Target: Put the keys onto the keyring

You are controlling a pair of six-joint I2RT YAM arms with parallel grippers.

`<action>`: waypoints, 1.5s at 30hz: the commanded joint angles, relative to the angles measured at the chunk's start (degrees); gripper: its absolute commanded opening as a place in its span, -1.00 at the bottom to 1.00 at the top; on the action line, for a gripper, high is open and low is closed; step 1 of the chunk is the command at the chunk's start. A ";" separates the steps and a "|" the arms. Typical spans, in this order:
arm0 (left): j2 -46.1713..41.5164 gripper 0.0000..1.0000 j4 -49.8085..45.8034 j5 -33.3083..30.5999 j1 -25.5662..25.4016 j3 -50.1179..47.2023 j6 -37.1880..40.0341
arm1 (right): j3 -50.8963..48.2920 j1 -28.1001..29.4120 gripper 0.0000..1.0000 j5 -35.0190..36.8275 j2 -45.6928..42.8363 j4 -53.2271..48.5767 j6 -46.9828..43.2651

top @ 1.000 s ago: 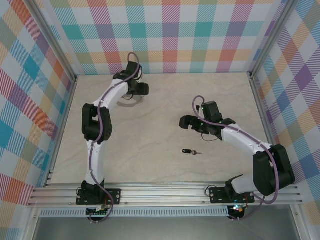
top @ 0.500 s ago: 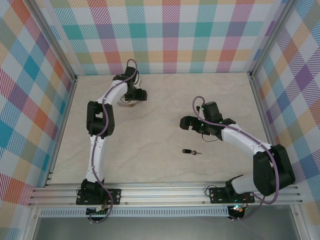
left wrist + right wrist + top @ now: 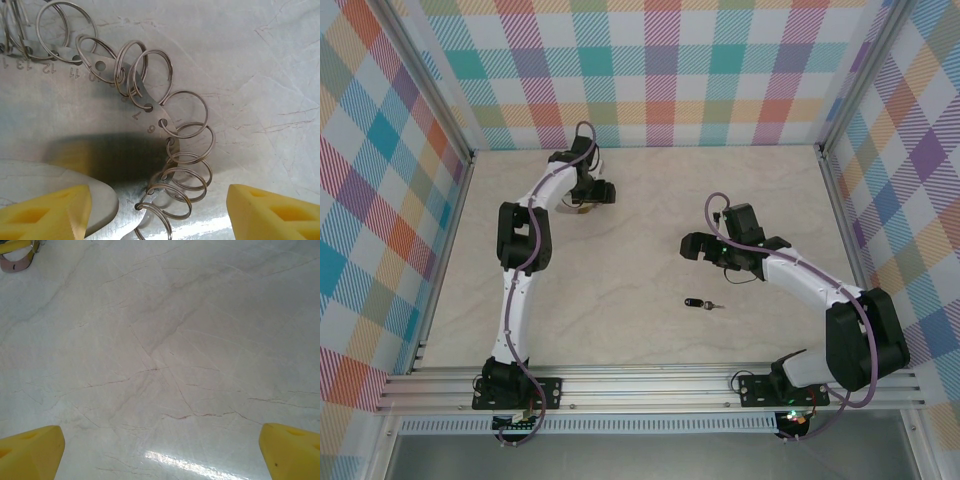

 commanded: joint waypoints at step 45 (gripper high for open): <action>-22.56 0.44 20.90 4.01 -27.21 -34.37 -23.66 | -6.05 -0.02 0.99 2.49 -24.09 -9.89 0.34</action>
